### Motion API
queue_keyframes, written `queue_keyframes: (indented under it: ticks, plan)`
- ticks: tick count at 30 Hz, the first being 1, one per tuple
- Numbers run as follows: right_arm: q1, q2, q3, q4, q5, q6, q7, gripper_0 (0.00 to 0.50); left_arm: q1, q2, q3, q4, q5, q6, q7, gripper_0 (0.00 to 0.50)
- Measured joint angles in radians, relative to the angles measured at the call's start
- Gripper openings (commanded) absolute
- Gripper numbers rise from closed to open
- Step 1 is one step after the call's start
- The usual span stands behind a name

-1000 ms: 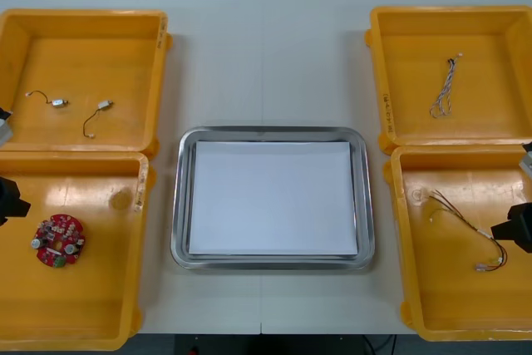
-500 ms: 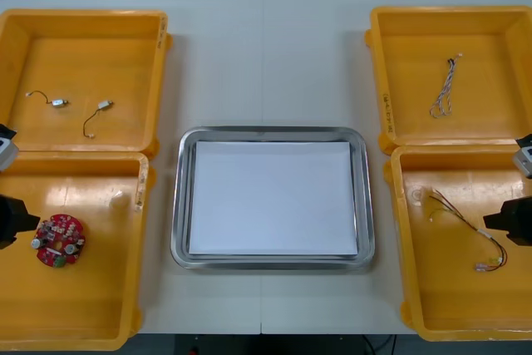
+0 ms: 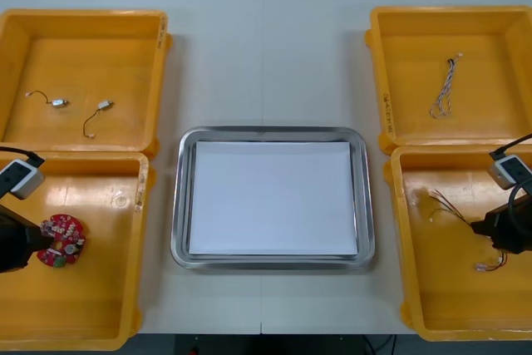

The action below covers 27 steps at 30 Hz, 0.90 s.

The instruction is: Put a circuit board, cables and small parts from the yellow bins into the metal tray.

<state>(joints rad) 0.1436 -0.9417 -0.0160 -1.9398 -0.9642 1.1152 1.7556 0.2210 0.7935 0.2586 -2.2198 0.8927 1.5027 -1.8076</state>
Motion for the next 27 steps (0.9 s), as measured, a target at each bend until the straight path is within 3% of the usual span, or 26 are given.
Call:
queue_keyframes:
  ticks: [6,12,19,27]
  plan:
    - [0.0,-0.012,0.035,0.0,0.034,-0.009,0.0,0.5,0.022,0.001,-0.02,0.0,-0.032,-0.024,0.0,0.5]
    - [0.0,-0.03,0.07,0.001,0.069,-0.054,0.001,0.5,0.038,0.001,-0.079,0.0,-0.126,-0.074,0.0,0.5]
    - [0.0,-0.038,0.127,0.001,0.189,-0.118,0.001,0.5,0.047,0.001,-0.127,0.0,-0.14,-0.115,0.0,0.5]
    - [0.0,-0.044,0.156,0.001,0.193,-0.122,0.0,0.5,0.085,0.001,-0.158,0.001,-0.167,-0.181,0.0,0.5]
